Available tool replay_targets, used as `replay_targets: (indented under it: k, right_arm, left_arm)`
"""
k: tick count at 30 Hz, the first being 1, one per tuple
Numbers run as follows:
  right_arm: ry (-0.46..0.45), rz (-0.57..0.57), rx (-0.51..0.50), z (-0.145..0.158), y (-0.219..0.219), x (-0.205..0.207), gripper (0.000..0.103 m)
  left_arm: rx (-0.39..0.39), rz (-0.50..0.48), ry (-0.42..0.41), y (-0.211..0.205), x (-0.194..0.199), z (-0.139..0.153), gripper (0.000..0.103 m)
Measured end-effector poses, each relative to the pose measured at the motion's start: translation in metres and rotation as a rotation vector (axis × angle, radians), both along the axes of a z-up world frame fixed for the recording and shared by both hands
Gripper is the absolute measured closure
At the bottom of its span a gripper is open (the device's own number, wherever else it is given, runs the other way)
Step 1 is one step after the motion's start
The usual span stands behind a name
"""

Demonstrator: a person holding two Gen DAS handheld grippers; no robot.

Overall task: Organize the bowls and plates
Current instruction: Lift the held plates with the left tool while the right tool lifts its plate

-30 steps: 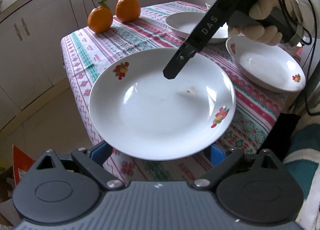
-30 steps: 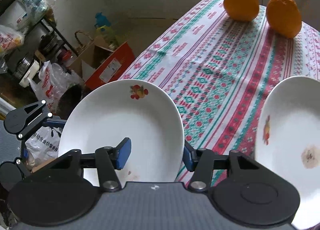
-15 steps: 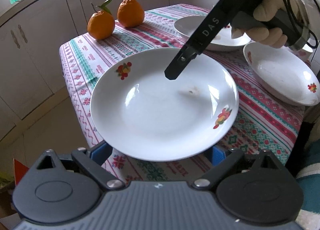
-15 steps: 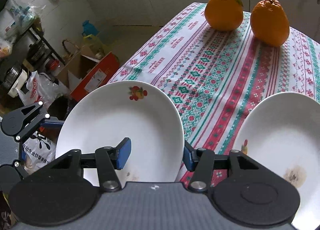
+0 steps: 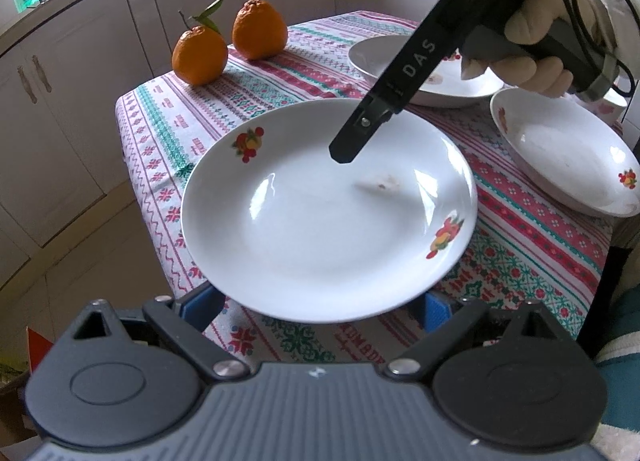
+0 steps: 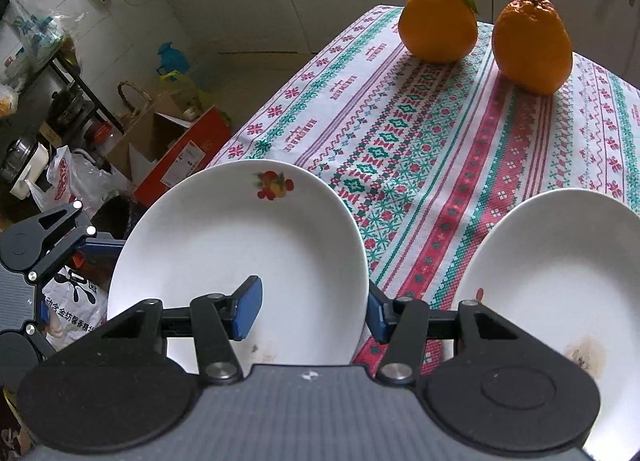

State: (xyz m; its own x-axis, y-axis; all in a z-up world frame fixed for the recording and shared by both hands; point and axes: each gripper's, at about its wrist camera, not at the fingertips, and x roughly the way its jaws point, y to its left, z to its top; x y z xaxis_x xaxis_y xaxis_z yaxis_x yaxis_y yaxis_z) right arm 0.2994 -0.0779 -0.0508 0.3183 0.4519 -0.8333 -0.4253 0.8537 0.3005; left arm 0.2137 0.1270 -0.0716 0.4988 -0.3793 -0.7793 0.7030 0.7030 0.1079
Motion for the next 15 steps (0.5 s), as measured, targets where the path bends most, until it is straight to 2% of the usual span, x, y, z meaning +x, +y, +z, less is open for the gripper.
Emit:
replay_targets:
  k: [12, 13, 15]
  right_arm:
    - [-0.005, 0.003, 0.002, 0.0001, 0.0004, 0.0003, 0.042]
    - [-0.006, 0.006, 0.007, 0.0004, 0.0008, 0.0001, 0.038]
    - [-0.015, 0.012, 0.019, 0.0025, 0.0022, -0.0008, 0.023]
  left_arm:
    - [-0.001, 0.000, 0.000, 0.0006, -0.0007, 0.0003, 0.006]
    - [-0.001, 0.000, 0.000, 0.0008, -0.0008, 0.0006, 0.006]
    - [0.001, 0.001, -0.007, 0.0003, -0.0017, 0.0001, 0.006]
